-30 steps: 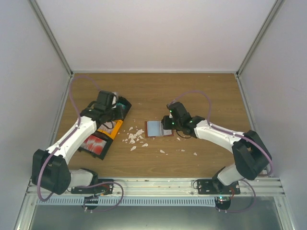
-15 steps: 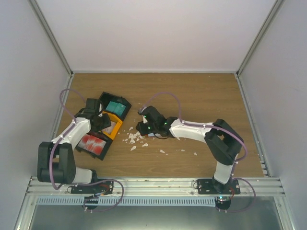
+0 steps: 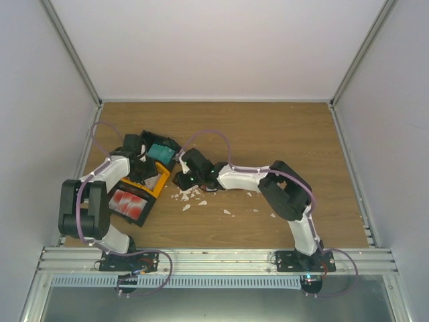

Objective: Put the credit cards into the card holder
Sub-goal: Pick up the credit card from the storage box.

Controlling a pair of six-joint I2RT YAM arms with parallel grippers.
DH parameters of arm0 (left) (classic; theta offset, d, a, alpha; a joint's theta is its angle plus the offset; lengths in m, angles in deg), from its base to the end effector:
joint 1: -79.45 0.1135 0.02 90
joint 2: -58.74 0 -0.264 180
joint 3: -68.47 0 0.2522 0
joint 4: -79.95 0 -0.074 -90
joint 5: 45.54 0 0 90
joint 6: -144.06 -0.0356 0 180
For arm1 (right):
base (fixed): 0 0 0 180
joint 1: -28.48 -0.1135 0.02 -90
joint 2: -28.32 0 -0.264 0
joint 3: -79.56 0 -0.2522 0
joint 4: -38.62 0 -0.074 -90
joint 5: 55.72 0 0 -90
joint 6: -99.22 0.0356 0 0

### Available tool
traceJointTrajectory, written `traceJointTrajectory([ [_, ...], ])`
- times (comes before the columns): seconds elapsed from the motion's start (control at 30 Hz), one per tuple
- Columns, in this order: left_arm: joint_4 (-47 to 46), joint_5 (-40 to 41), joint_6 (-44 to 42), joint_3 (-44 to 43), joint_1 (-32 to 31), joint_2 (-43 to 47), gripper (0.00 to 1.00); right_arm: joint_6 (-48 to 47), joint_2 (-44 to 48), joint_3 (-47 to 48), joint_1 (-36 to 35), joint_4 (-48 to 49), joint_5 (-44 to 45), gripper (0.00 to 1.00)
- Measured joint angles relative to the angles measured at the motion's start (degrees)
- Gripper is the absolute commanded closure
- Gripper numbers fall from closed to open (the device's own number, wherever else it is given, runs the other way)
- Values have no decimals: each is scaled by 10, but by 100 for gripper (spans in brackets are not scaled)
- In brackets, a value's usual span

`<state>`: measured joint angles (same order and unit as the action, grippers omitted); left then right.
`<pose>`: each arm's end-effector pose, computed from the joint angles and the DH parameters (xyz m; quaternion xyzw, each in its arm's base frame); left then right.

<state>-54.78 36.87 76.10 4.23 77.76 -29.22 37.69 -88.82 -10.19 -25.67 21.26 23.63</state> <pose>0.2804 -0.0130 0.1739 -0.1614 0.9678 -0.1011 0.1647 0.2544 0.3633 0.1583 -0.2390 0.8864 0.3197 0.2343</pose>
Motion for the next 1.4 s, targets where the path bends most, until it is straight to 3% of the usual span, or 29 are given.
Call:
traceJointTrajectory([
  [0.23,23,6,-13,-25,1,-19,48,-20,-58,50,0,5,-11,67],
  [0.4,30,4,-23,-31,1,-36,54,-24,-68,68,0,5,-13,66],
  [0.67,31,-8,-26,-31,3,-37,64,-23,-95,108,0,2,-12,66],
  [1.4,58,-67,-17,-15,-32,47,65,4,-113,149,4,-39,-1,70],
])
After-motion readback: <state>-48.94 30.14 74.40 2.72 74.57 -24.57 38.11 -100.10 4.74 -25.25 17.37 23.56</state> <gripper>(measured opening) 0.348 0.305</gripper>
